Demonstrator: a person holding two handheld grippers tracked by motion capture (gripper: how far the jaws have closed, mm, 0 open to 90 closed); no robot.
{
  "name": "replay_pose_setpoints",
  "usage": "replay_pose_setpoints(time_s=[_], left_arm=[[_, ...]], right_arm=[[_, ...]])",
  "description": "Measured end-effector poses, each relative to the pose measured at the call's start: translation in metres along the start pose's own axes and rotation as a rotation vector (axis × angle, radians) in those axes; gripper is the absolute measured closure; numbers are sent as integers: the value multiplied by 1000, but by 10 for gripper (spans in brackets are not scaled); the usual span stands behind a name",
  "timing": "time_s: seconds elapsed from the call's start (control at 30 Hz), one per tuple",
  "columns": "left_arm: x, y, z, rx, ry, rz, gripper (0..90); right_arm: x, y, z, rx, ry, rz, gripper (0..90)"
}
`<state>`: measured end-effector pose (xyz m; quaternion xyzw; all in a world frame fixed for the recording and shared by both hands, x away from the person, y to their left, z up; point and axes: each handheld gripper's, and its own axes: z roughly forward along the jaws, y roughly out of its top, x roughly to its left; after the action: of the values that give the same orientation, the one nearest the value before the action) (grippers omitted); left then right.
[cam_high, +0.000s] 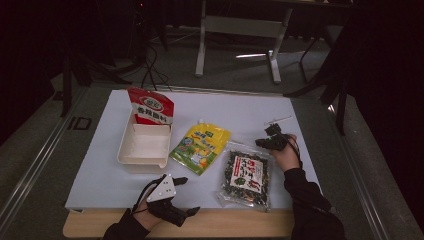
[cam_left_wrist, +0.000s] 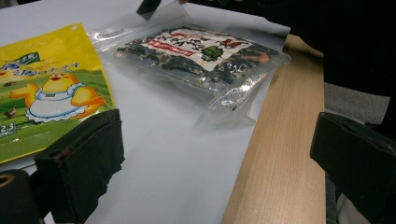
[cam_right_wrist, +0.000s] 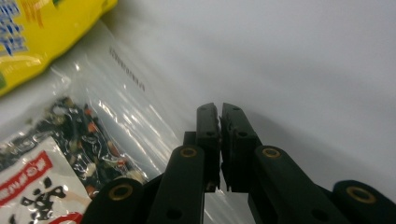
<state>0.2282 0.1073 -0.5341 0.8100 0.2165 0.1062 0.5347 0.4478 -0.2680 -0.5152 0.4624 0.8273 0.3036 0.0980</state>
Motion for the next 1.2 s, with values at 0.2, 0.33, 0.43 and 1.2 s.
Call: replay_pose_setpoints(time_s=[0.2,0.33,0.43,1.2], left_arm=[[0,0,1,3,1,-2,38],[0,-1,2,8,1,-1,38],[1,-1,2,10,0,-5,38],[2,-2,5,15,-5,-7,38]], right_arm=[[-6,6,-23,-47,-24,0,846],[-10,3,-41,-80,-26,5,826],[-13,-1,-51,-93,-23,3,804],[-32,-30,-54,-14,12,20,556]])
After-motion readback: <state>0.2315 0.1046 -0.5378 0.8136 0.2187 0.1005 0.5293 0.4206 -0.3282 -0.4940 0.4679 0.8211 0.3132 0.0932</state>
